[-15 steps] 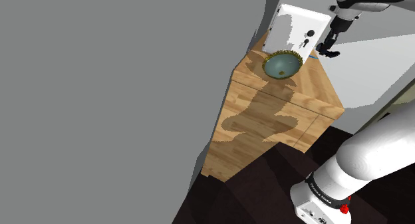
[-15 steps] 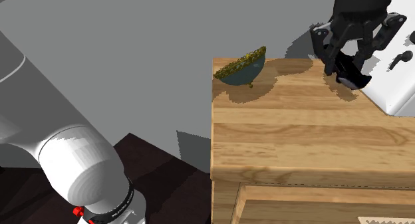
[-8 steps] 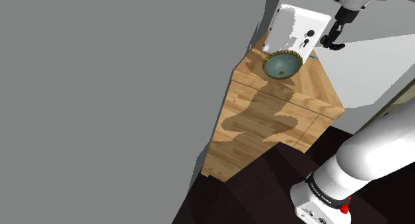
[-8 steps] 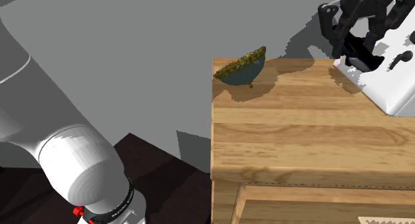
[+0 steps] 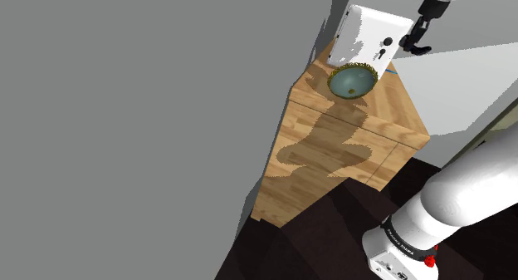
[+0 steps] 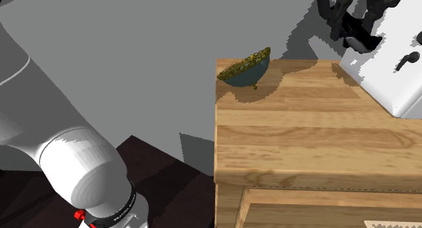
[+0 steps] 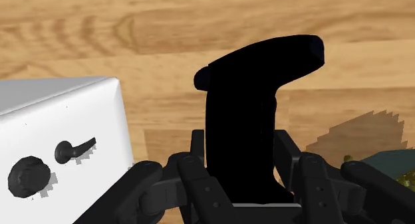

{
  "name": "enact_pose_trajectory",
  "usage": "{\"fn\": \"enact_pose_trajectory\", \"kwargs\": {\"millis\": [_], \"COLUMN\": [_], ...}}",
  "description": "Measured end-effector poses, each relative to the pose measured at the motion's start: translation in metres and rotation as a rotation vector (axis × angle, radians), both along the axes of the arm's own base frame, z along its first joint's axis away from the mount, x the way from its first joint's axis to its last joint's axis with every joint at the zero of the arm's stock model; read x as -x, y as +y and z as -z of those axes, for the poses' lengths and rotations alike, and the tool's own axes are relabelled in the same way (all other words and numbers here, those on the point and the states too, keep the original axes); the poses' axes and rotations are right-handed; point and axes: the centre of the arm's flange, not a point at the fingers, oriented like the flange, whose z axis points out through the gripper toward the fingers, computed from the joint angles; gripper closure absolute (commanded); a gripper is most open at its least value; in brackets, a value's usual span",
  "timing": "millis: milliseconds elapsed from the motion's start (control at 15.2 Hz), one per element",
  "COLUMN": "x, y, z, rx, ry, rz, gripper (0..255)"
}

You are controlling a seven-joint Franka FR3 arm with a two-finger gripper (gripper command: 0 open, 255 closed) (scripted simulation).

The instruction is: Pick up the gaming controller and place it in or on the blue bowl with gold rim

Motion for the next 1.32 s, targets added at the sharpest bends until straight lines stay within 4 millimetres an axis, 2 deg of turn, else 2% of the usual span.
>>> {"fn": "enact_pose_trajectory", "kwargs": {"millis": [924,1056,1320], "x": [-0.048,-0.052,-0.054], "y": [0.176,0.186,0.189], "z": [0.002,0.009,0.029], "rx": [0.001,0.001,0.001], "ry": [0.001,0.001,0.001], "rz": [0.000,0.000,0.001], "gripper": [255,255,255]}}
